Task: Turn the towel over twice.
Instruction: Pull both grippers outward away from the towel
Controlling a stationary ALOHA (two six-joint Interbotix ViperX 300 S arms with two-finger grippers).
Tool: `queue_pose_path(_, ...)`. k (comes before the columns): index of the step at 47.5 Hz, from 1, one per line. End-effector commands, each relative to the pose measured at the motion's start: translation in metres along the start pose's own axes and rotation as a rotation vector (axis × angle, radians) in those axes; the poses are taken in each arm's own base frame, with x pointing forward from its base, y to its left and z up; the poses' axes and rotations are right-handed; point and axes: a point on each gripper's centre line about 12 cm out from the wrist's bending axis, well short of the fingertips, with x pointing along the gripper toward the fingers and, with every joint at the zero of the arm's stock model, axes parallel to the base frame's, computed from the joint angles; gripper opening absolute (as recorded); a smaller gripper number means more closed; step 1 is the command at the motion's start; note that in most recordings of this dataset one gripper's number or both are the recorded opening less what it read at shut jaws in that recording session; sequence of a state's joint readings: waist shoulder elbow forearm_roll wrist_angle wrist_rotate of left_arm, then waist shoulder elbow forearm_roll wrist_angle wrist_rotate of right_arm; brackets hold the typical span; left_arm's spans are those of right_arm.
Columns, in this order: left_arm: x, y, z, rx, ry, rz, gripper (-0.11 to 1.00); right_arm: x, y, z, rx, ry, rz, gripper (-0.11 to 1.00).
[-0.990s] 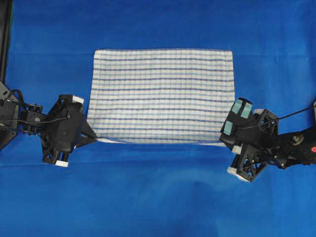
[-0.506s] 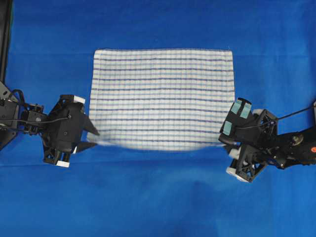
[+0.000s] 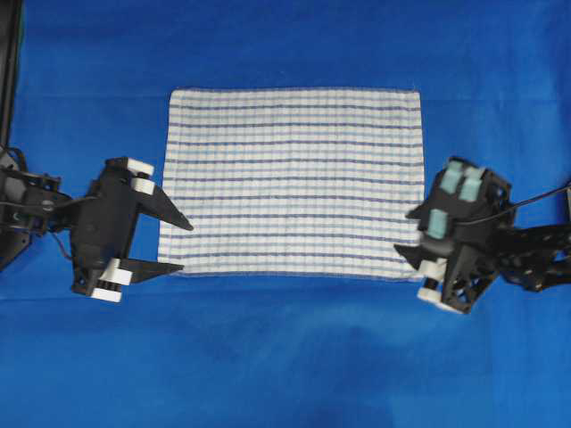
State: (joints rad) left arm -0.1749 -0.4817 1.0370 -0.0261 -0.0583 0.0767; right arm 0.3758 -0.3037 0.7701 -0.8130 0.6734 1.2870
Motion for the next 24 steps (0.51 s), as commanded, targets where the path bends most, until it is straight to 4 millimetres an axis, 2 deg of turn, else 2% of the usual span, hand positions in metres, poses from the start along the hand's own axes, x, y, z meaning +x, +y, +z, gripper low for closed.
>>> queue_pose_path(1,-0.013,0.002,0.023,-0.005,-0.093,0.009,0.6,-0.022,-0.007,0.019,-0.032,-0.111,0.019,0.59)
queue_pose_path(12,-0.05,0.016,0.048,-0.018,-0.255,0.063,0.6,-0.061,-0.037,0.038,-0.115,-0.32,0.013,0.59)
queue_pose_path(24,-0.085,0.036,0.053,-0.043,-0.361,0.161,0.6,-0.101,-0.062,0.044,-0.156,-0.523,0.043,0.59)
